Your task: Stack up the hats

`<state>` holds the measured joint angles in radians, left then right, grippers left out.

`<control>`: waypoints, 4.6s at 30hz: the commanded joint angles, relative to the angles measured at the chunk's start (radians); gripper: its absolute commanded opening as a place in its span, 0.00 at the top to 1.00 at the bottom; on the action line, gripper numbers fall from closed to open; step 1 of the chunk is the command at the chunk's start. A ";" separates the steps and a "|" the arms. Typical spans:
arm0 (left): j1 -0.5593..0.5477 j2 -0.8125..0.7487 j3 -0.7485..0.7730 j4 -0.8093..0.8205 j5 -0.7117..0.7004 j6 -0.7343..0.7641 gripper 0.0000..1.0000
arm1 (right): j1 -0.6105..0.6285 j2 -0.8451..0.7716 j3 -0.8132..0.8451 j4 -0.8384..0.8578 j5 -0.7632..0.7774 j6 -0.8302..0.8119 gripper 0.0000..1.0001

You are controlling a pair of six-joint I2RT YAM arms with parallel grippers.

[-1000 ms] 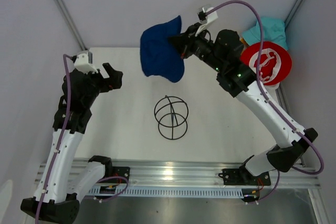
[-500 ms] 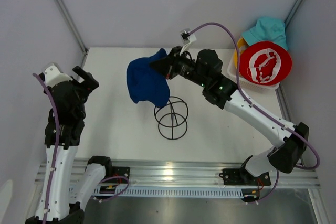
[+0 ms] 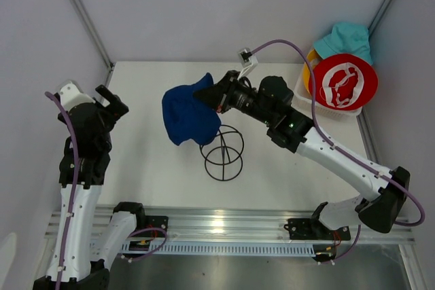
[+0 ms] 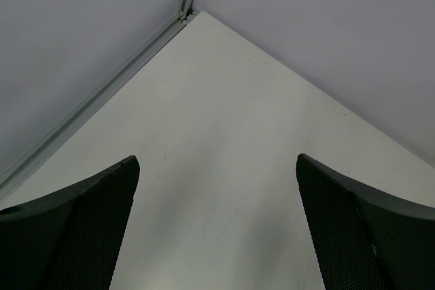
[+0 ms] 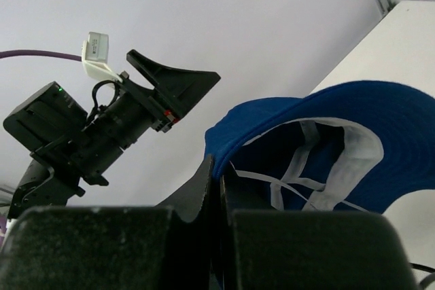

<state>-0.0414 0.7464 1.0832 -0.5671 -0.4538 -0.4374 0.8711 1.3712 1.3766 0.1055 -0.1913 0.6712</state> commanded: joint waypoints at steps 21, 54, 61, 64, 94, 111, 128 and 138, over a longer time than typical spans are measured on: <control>0.012 -0.028 0.017 0.032 0.018 0.012 0.00 | 0.177 -0.006 0.123 -0.299 0.346 0.041 1.00; 0.014 0.037 -0.016 0.079 0.167 0.016 0.01 | -0.291 -0.442 -0.775 0.186 0.067 0.409 1.00; 0.014 0.062 -0.020 0.085 0.198 0.012 0.01 | -0.323 -0.484 -0.928 0.303 0.006 0.406 1.00; 0.014 0.082 -0.016 0.081 0.211 0.012 0.01 | -0.327 -0.517 -0.979 0.289 0.009 0.352 1.00; -0.126 0.206 0.011 0.061 0.394 -0.043 0.00 | -0.405 -0.425 -0.909 0.182 -0.039 0.132 0.18; -0.138 0.358 0.182 0.001 0.428 0.104 0.00 | -0.776 -0.379 -0.361 -0.500 0.139 -0.191 0.00; -0.137 0.275 0.083 0.047 0.509 0.175 0.01 | -1.007 0.187 0.180 -0.464 0.461 -0.294 0.01; -0.155 0.324 0.093 0.032 0.495 0.184 0.00 | -1.110 0.422 0.331 -0.558 0.461 -0.404 0.01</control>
<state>-0.1867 1.0481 1.1709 -0.5510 0.0376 -0.2779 -0.2291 1.7653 1.6630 -0.4377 0.2420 0.3309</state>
